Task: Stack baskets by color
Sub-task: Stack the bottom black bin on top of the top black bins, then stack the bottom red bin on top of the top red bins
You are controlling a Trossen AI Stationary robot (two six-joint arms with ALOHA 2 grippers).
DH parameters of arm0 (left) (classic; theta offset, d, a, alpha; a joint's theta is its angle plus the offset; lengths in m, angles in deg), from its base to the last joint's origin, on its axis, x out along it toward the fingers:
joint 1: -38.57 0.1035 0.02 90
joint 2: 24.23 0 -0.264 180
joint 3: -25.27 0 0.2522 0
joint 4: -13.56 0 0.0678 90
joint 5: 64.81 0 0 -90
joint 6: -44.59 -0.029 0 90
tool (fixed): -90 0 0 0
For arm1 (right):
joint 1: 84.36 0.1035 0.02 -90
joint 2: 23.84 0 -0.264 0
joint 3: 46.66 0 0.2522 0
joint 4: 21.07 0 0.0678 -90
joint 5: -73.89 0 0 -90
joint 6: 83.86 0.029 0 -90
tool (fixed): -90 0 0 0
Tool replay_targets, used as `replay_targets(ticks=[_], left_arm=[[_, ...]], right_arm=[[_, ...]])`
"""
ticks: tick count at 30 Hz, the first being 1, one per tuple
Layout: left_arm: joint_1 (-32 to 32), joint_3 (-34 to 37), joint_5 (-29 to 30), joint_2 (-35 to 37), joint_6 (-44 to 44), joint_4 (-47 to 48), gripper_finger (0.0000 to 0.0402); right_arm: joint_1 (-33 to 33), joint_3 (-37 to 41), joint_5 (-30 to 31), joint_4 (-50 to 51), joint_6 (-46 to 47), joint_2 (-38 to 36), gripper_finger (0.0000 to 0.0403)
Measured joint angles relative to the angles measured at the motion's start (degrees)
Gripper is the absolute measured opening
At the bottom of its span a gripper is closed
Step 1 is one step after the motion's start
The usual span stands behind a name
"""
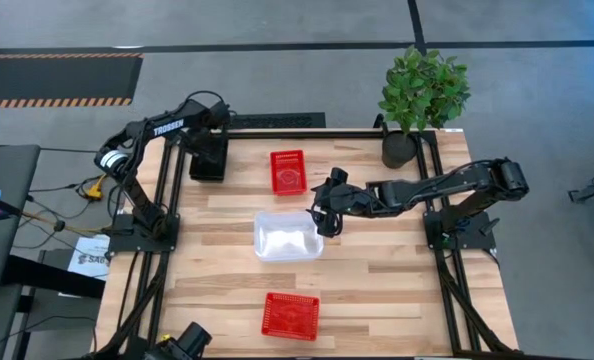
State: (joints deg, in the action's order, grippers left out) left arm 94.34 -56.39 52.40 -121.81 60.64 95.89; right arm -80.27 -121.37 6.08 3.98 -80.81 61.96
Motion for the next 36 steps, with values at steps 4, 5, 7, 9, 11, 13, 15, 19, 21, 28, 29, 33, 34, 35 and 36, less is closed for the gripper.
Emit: replay_targets(ticks=[4, 5, 7, 9, 11, 13, 15, 19, 21, 28, 29, 33, 34, 35, 36], left_arm=[[0.0, 0.0, -0.8, 0.0, 0.0, -0.8, 0.0], [0.0, 0.0, -0.8, 0.0, 0.1, -1.2, 0.0], [0.0, 0.0, -0.8, 0.0, -0.1, -1.6, 0.0], [-0.2, -1.1, 3.2, 0.0, -0.7, 0.1, 0.0], [-0.8, -3.1, 8.0, 0.4, -1.0, 2.2, 0.0], [-1.1, -5.2, 8.1, 0.9, -1.8, 3.3, 0.0], [-1.4, -6.4, 5.7, 1.2, -1.9, 2.7, 0.0], [-1.9, -6.2, 3.4, 1.2, -3.2, 0.0, 0.0], [-2.9, -5.8, 2.1, 1.2, -4.9, -1.4, 0.0], [-10.7, -5.8, -3.7, 7.8, -9.9, -8.0, 0.0], [-12.4, -5.8, -4.6, 9.2, -10.3, -9.2, 0.0], [-20.6, -5.8, -7.5, 14.8, -11.8, -11.1, 0.0], [-23.1, -5.8, -7.5, 16.1, -11.8, -11.3, 0.0], [-25.5, -5.8, -7.4, 17.3, -11.8, -11.4, 0.0], [-28.2, -5.8, -7.4, 18.6, -11.8, -11.3, 0.0]], right_arm=[[0.0, 0.0, 0.0, 0.0, 0.1, 0.0, 0.0301], [0.1, 0.0, -0.1, 0.0, 0.2, 0.0, 0.0301], [0.3, 0.0, -0.2, 0.0, 0.2, 0.0, 0.0301], [0.7, 0.0, -0.2, 0.0, 0.2, 0.0, 0.0301], [0.8, 0.0, -0.3, 0.0, -0.2, 0.0, 0.0301], [0.9, 0.0, -0.3, 0.0, -0.7, 0.0, 0.0301], [0.6, 0.0, -0.3, 0.0, -0.9, 0.0, 0.0301], [-0.2, 0.0, -0.3, -0.2, -0.7, 0.0, 0.0301], [-0.2, 0.0, -0.3, 0.2, -0.5, 0.0, 0.0301], [0.6, 0.0, -3.5, 0.4, -1.4, 0.0, 0.0301], [0.8, 0.0, -4.2, 0.4, -1.4, -0.3, 0.0301], [1.7, -0.1, -6.5, -0.2, -1.5, -0.8, 0.0302], [1.9, -0.1, -7.2, 0.3, -1.3, -0.8, 0.0301], [2.2, -0.1, -8.1, 0.7, -1.1, -0.7, 0.0301], [2.4, -0.1, -8.7, 0.7, -1.0, -0.7, 0.0301]])
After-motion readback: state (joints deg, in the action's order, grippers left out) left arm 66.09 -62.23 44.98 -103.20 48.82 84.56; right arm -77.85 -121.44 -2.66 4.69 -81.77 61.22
